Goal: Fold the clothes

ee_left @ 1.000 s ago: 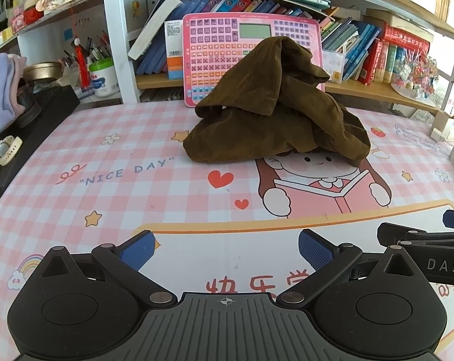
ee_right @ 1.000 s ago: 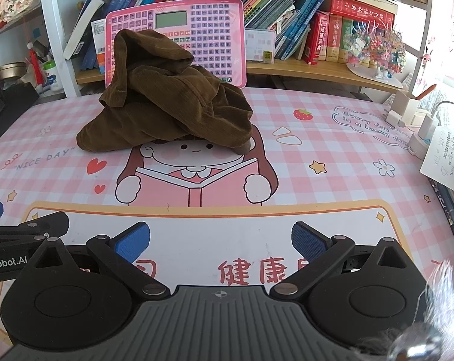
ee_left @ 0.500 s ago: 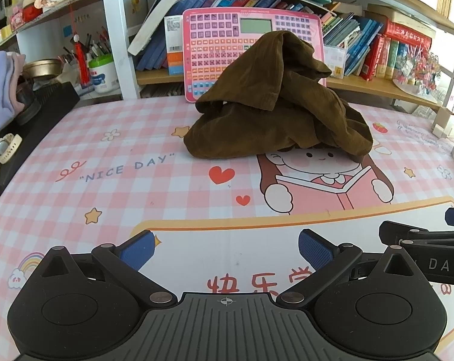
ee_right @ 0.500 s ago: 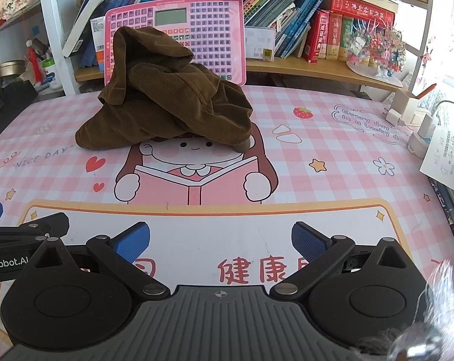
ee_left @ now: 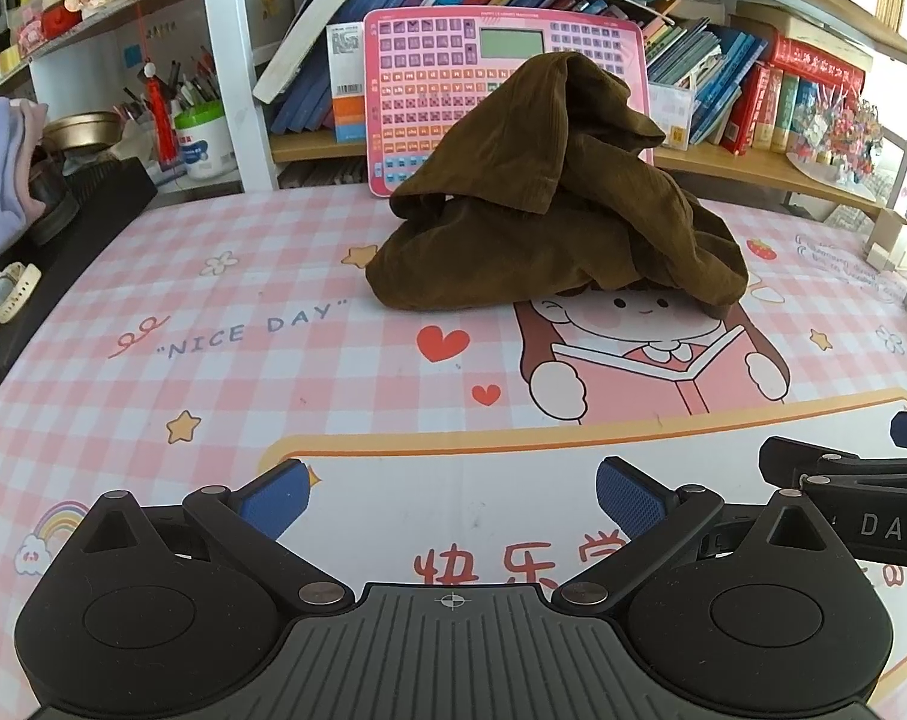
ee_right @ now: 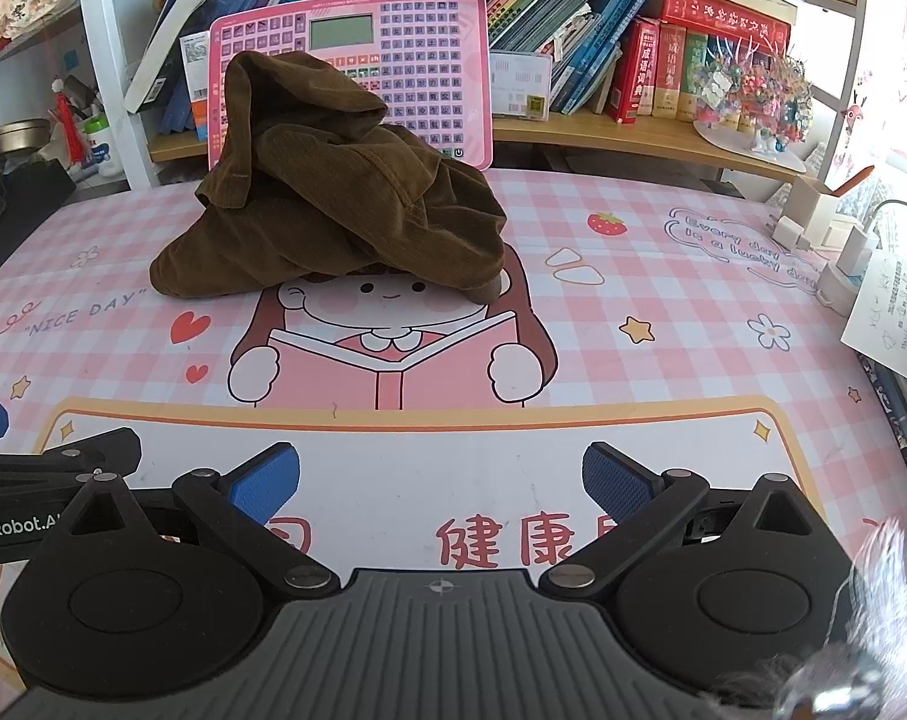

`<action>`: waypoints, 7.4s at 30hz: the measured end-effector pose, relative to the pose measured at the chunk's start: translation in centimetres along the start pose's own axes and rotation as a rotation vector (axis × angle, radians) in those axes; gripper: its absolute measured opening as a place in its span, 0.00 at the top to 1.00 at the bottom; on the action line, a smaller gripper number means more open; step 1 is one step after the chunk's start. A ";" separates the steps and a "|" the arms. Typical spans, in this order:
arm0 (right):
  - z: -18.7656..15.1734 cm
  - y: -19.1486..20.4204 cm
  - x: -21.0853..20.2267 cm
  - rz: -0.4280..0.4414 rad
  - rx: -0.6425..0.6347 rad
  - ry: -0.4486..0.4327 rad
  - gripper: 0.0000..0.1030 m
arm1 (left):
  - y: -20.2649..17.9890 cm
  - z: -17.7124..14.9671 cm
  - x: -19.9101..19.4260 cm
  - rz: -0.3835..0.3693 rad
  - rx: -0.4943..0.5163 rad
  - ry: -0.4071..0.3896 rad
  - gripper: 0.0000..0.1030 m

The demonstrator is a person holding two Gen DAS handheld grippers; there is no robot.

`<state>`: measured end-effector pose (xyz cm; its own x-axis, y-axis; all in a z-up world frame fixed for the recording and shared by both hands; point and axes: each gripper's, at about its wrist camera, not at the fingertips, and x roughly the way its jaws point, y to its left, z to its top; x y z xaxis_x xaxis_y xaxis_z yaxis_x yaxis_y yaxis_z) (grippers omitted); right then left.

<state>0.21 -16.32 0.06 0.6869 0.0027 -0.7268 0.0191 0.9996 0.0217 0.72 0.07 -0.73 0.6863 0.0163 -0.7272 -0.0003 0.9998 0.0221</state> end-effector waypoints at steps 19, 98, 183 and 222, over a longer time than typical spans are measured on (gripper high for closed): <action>0.0 0.1 0.0 0.008 -0.002 -0.004 0.01 | -0.1 0.0 0.0 0.007 0.005 0.007 0.00; -0.5 2.4 -0.2 -0.056 0.062 0.000 0.01 | 2.7 1.0 2.4 -0.152 0.000 0.015 0.01; 18.3 -20.3 -4.6 0.907 0.701 -0.646 0.96 | 6.7 -2.5 -3.8 -0.058 -0.335 0.141 0.64; -3.7 -1.3 -2.2 0.305 0.261 0.150 0.52 | 7.1 6.5 12.5 -0.442 -0.045 0.072 0.87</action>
<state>-4.02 -17.54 -0.88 0.5767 0.3209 -0.7513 0.0273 0.9115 0.4103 14.00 7.27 -5.24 0.5754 -0.4134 -0.7056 0.2489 0.9104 -0.3304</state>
